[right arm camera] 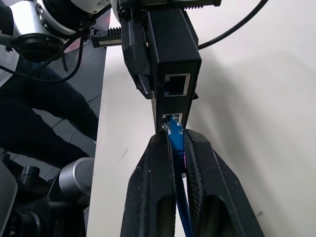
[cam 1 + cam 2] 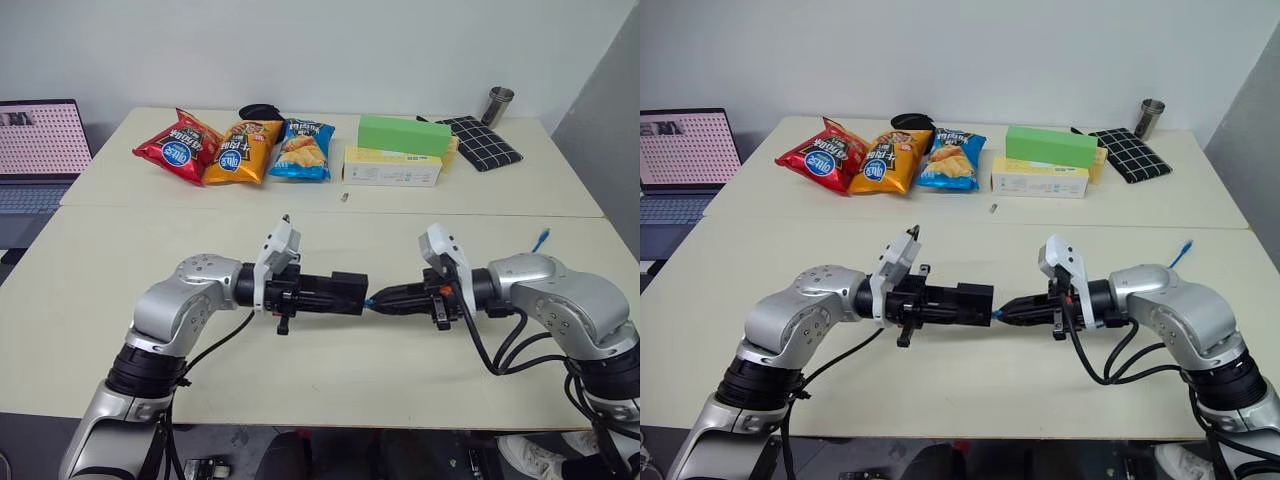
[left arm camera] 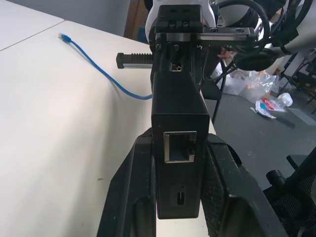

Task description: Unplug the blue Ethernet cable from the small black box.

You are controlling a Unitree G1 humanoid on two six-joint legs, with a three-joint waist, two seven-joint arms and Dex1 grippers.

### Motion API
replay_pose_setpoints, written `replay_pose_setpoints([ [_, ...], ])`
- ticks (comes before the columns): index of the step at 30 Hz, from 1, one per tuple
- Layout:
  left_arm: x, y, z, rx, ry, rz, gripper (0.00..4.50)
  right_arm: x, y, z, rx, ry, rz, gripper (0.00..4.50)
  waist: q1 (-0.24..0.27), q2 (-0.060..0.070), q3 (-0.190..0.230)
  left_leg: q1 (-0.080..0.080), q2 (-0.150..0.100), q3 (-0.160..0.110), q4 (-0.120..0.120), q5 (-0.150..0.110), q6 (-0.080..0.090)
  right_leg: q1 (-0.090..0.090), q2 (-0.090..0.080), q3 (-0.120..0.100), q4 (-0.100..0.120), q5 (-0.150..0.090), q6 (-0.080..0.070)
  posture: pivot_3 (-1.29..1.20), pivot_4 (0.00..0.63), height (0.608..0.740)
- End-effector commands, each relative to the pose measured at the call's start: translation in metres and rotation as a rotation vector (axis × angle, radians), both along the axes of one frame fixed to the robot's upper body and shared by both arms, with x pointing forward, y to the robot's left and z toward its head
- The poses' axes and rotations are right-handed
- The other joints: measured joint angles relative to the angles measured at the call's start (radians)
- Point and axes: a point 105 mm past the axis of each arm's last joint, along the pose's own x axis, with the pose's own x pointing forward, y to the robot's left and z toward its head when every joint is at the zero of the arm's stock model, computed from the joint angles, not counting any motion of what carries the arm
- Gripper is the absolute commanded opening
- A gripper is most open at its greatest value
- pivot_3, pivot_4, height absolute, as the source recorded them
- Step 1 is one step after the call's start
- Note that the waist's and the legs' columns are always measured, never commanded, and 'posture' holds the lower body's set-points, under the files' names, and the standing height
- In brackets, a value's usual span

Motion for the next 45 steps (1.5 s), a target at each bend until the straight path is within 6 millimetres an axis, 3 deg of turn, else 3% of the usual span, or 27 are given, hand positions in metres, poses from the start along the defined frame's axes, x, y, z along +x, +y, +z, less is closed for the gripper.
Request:
replay_pose_setpoints([
  [1,-0.006,-0.001,0.008,-0.003,-0.055,-0.034,0.77,0.003,-0.004,0.007,-0.007,-0.037,-0.014,0.01,0.000,0.000,0.000,0.000,0.000,0.000,0.000,0.000,0.000,0.000,0.000,0.000,0.000,0.000,0.000,0.00,0.150,0.740],
  [5,-0.005,-0.003,0.008,-0.009,-0.056,-0.034,0.77,0.000,0.002,0.012,0.024,-0.029,0.005,0.01,0.000,0.000,0.000,0.000,0.000,0.000,0.000,0.000,0.000,0.000,0.000,0.000,0.000,0.000,0.000,0.00,0.150,0.740],
  [7,-0.005,-0.004,0.008,-0.009,-0.056,-0.035,0.77,-0.002,0.004,0.013,0.033,-0.024,0.010,0.71,0.000,0.000,0.000,0.000,0.000,0.000,0.000,0.000,0.000,0.000,0.000,0.000,0.000,0.000,0.000,0.00,0.150,0.740],
  [13,-0.005,-0.004,0.008,-0.008,-0.058,-0.037,0.77,-0.005,0.001,0.018,0.047,0.017,0.004,2.03,0.000,0.000,0.000,0.000,0.000,0.000,0.000,0.000,0.000,0.000,0.000,0.000,0.000,0.000,0.000,0.00,0.150,0.740],
  [15,-0.005,-0.004,0.008,-0.008,-0.059,-0.037,0.77,-0.009,0.001,0.017,0.045,0.032,0.017,2.10,0.000,0.000,0.000,0.000,0.000,0.000,0.000,0.000,0.000,0.000,0.000,0.000,0.000,0.000,0.000,0.00,0.150,0.740],
  [21,-0.005,-0.005,0.008,-0.005,-0.062,-0.037,0.77,-0.018,0.000,0.014,0.023,0.059,0.042,2.10,0.000,0.000,0.000,0.000,0.000,0.000,0.000,-0.001,0.003,0.000,0.000,0.000,0.000,0.000,0.000,0.00,0.150,0.740],
  [37,-0.006,-0.007,0.008,-0.011,-0.061,-0.040,0.77,-0.010,0.007,0.006,0.002,0.004,0.002,2.10,0.000,0.000,0.000,0.000,0.000,-0.001,0.000,-0.001,0.003,0.000,0.000,0.000,0.000,0.000,0.000,0.00,0.150,0.740],
  [45,-0.007,-0.007,0.006,-0.009,-0.060,-0.045,0.77,-0.008,0.007,0.006,-0.002,0.008,0.010,0.47,0.000,0.000,0.000,0.000,0.000,-0.001,0.000,-0.002,0.003,0.000,0.000,0.000,0.000,0.000,0.000,0.00,0.150,0.740],
])
